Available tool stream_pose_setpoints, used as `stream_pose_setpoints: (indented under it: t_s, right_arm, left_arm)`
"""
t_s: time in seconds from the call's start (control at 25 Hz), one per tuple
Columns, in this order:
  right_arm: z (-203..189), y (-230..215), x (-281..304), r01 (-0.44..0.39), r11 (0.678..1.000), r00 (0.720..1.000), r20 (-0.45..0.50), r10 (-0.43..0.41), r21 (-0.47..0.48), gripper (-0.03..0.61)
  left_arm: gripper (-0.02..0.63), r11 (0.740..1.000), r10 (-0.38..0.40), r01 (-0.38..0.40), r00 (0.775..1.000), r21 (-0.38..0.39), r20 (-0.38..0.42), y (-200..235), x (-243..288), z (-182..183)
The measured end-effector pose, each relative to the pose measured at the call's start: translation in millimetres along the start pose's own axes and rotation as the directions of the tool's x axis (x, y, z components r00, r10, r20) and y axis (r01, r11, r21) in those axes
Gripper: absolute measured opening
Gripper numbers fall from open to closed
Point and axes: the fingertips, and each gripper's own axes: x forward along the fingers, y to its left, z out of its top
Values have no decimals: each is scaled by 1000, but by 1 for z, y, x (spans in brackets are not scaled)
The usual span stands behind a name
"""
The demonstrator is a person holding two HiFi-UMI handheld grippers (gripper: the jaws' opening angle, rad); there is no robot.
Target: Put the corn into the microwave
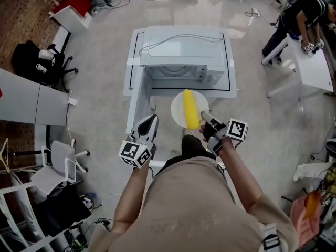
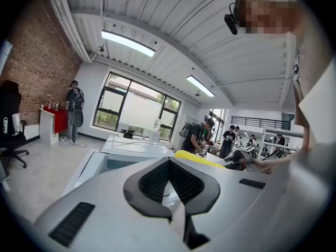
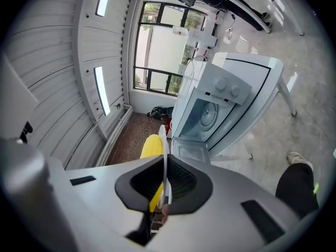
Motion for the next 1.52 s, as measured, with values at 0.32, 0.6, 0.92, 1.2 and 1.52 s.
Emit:
stream_pose_setpoints:
  t_s: [0.32, 0.6, 0.92, 1.2, 1.52]
  right_arm:
    - [51, -17, 35, -18, 999, 992, -124, 14, -31, 15]
    - [69, -37, 57, -39, 999, 980, -196, 37, -8, 15]
    - [72, -58, 87, -54, 998, 968, -247, 49, -15, 15]
    - [69, -84, 102, 33, 999, 977, -213, -32, 3, 15]
    - [62, -113, 126, 45, 999, 987, -155, -42, 19, 15]
  left_arm:
    - [6, 994, 101, -102, 994, 27, 32, 16, 58, 6]
    - [6, 980, 197, -197, 980, 7, 40, 32, 82, 2]
    - [6, 980, 199, -199, 979, -13, 54, 49, 97, 4]
    - [6, 980, 201, -201, 979, -8, 20, 68, 119, -8]
    - [6, 979, 200, -202, 978, -31, -62, 98, 128, -35]
